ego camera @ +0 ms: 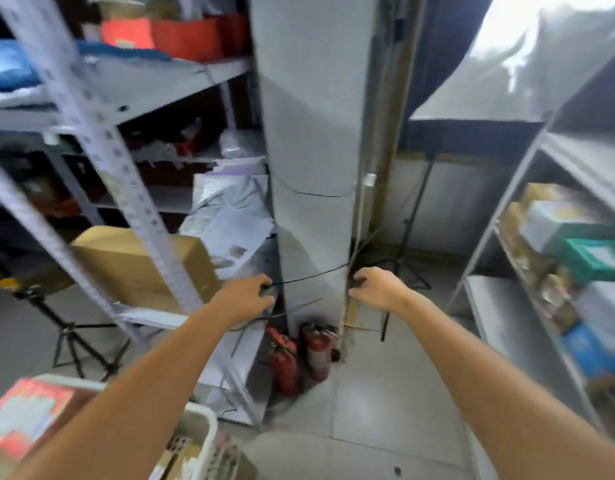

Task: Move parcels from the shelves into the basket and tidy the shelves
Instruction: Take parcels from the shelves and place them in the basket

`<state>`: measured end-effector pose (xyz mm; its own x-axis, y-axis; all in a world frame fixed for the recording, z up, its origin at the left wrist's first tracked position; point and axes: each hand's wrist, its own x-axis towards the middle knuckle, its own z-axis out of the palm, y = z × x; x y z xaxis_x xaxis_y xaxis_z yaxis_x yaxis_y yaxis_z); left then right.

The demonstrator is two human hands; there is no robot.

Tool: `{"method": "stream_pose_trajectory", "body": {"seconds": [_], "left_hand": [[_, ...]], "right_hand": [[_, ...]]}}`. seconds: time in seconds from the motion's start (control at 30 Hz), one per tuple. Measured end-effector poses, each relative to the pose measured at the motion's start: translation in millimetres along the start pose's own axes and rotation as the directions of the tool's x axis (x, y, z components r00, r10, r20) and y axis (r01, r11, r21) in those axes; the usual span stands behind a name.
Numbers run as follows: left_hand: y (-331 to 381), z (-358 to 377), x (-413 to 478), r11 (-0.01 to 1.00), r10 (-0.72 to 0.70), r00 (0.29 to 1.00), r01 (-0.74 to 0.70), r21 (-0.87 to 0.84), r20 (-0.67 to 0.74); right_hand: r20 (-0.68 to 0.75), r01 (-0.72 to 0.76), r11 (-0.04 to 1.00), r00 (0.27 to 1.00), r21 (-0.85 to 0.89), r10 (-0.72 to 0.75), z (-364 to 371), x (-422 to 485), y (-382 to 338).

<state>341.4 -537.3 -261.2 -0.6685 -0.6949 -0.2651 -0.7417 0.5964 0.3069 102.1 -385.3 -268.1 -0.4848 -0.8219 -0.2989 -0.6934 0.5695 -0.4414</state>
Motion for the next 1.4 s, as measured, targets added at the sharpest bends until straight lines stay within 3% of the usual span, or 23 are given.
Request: {"method": "stream_pose_trajectory", "body": {"seconds": [0.23, 0.47, 0.73, 1.03, 1.17, 1.4], "left_hand": [[121.0, 23.5, 56.7, 0.979, 0.198, 0.977, -0.201, 0.024, 0.073], [203.8, 53.6, 120.0, 0.910, 0.407, 0.900, -0.414, 0.014, 0.158], [296.7, 96.2, 154.0, 0.745, 0.639, 0.711, -0.668, -0.004, 0.294], [396.7, 156.7, 93.0, 0.490, 0.792, 0.422, -0.871, -0.048, 0.441], [429.9, 189.1, 54.4, 0.432, 0.806, 0.349, -0.899, -0.072, 0.479], [481.2, 250.6, 8.3, 0.373, 0.809, 0.274, -0.923, -0.094, 0.520]], "right_hand": [[-0.076, -0.200, 0.977, 0.976, 0.070, 0.206, -48.4, -42.2, 105.1], [-0.136, -0.411, 0.896, 0.891, 0.166, 0.434, -65.1, -74.5, 169.9], [-0.169, -0.658, 0.679, 0.666, 0.324, 0.726, -50.7, -138.7, 213.8], [-0.176, -0.739, 0.411, 0.378, 0.534, 0.909, -9.7, -251.4, 245.3], [-0.162, -0.694, 0.313, 0.276, 0.648, 0.947, 11.3, -297.6, 269.6], [-0.139, -0.700, 0.211, 0.159, 0.682, 0.977, 49.8, -343.9, 324.7]]}}
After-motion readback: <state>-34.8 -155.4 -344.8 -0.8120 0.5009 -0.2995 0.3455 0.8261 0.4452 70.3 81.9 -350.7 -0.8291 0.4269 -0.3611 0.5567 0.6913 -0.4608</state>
